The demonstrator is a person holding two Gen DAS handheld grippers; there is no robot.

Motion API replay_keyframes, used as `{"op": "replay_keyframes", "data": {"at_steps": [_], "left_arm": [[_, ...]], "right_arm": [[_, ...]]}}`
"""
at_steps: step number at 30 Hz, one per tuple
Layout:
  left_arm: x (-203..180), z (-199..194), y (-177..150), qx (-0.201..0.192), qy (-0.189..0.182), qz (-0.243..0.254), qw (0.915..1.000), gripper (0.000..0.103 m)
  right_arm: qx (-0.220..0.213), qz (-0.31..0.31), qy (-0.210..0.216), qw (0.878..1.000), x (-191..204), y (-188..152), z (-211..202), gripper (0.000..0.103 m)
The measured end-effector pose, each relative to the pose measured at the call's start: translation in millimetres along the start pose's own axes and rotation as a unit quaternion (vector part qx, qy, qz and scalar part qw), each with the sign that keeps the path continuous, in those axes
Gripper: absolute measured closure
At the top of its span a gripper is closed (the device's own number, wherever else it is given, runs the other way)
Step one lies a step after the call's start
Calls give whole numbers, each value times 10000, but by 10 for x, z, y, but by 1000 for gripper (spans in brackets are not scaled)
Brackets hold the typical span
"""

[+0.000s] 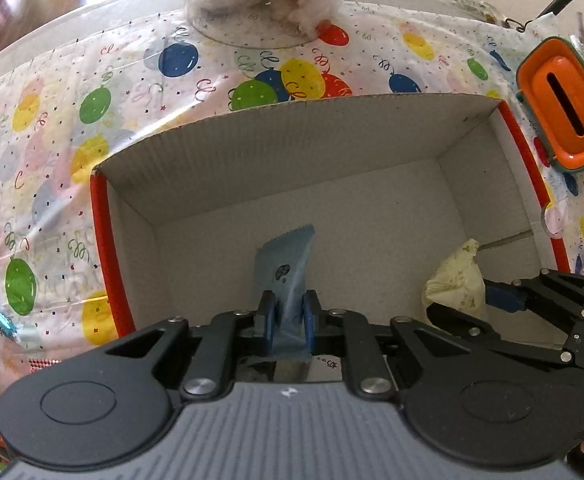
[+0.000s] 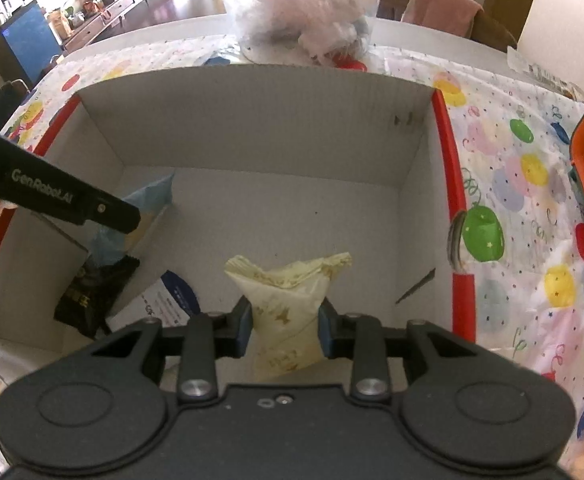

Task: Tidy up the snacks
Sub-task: 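Carry both packets into the red box and open both tools, then withdraw both tools and move toward the remaining snacks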

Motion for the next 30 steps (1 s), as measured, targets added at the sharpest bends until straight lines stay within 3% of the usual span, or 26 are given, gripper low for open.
{"op": "replay_keyframes", "data": {"at_steps": [7, 21, 23, 25, 27, 30], "left_arm": [[-21, -63, -47, 2, -208, 16, 9998, 89], [37, -449, -393, -583, -524, 70, 9969, 76], [66, -534, -455, -712, -524, 81, 9961, 76], [107, -621, -515, -845, -575, 83, 9947, 75], [149, -698, -574, -970, -599, 70, 9935, 70], [225, -831, -690, -1233, -579, 58, 9907, 47]], "right_arm": [[-108, 167, 61, 9998, -31, -4, -82, 68], [-647, 497, 385, 9959, -16, -88, -550, 62], [-727, 539, 424, 9950, 15, -109, -620, 57], [-850, 571, 447, 9937, 59, -135, -702, 44], [-984, 604, 462, 9922, 99, -163, -787, 37], [-1128, 581, 505, 9906, 174, -192, -889, 34]]}}
Point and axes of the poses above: each gripper's, at about its wrist camera, not at the fingertips, and z roughly the way its jaws point, x to its left, y to its top, the point moved 1 cm from there along z, roughly the way its jaws point, and after that the axes turned 8 degrees about x, right-handed, at the moved point
